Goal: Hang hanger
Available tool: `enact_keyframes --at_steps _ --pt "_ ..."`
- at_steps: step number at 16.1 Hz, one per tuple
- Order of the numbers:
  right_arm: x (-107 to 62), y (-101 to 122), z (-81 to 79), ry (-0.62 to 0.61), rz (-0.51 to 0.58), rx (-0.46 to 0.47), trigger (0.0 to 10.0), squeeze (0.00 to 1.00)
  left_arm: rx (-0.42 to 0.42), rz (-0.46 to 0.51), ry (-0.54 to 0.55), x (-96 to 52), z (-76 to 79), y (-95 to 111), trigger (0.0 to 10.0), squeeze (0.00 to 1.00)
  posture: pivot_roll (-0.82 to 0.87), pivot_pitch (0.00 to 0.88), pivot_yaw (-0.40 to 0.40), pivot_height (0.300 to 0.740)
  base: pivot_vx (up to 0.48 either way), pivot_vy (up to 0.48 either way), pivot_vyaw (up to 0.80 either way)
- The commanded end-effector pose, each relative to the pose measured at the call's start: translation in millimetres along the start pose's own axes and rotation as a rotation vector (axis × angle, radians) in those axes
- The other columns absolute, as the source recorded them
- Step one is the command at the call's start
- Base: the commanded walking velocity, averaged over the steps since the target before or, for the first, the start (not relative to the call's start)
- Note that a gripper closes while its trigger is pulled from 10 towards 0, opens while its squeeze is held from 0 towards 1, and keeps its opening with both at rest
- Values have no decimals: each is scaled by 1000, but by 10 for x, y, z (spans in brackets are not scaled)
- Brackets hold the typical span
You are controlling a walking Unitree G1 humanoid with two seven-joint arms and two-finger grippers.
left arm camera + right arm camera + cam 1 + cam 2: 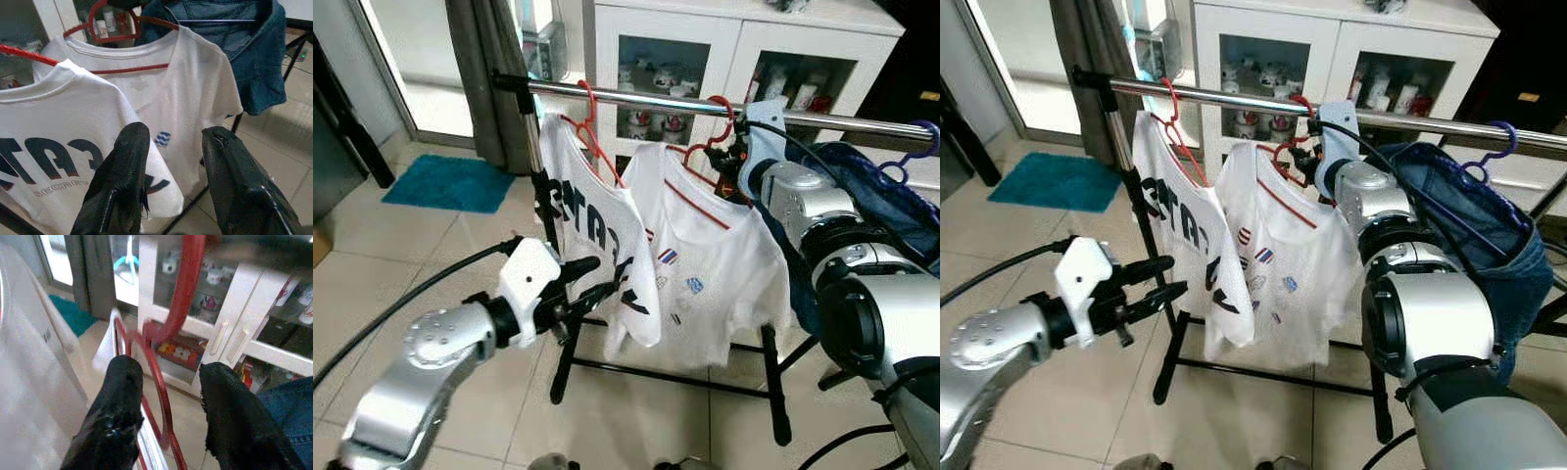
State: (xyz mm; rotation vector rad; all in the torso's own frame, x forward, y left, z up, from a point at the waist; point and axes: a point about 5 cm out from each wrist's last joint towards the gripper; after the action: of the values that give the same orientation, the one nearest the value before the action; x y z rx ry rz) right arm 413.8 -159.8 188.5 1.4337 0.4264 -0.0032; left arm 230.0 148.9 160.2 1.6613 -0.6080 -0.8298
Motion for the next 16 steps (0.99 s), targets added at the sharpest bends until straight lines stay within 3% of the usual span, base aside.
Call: enact_keyframes --at_steps 1,6,9,10,11,12,16 --pt "-26 -12 69 1 -13 -26 10000 0 -6 -4 -19 -43 37 26 10000 0 43 108 -37 740 0 0 0" --pt "-63 -87 140 32 -19 -9 10000 0 -19 -29 -51 -131 80 55 10000 0 55 140 -22 740 0 0 0" --pt "-50 -127 87 64 -22 15 10000 0 -27 -35 -62 -129 94 72 10000 0 53 145 -19 740 0 0 0" --pt "-41 -135 60 72 -22 19 4627 0 -29 -36 -64 -127 92 75 10000 0 53 145 -19 740 0 0 0" --pt "-32 -134 34 74 -18 28 1137 0 -31 -36 -65 -127 96 77 10000 0 54 146 -20 740 0 0 0" --pt "-26 -133 19 74 -16 34 0 0 -33 -37 -67 -131 105 80 10000 0 56 147 -22 740 0 0 0" --pt "-6 -153 -36 73 -20 41 0 0 -36 -42 -66 -147 123 79 10000 0 65 142 -30 740 0 0 0"
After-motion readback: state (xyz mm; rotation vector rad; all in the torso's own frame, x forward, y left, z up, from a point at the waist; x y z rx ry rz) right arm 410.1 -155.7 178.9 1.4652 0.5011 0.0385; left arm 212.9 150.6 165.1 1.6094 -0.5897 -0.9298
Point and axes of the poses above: a point about 5 cm out from each wrist's last joint towards the gripper, its own x axis pointing out of the wrist towards the gripper, its own y axis along the axis of the wrist's last joint, z = x × y, and after that the axes turned 1 degree about -x, right-handed
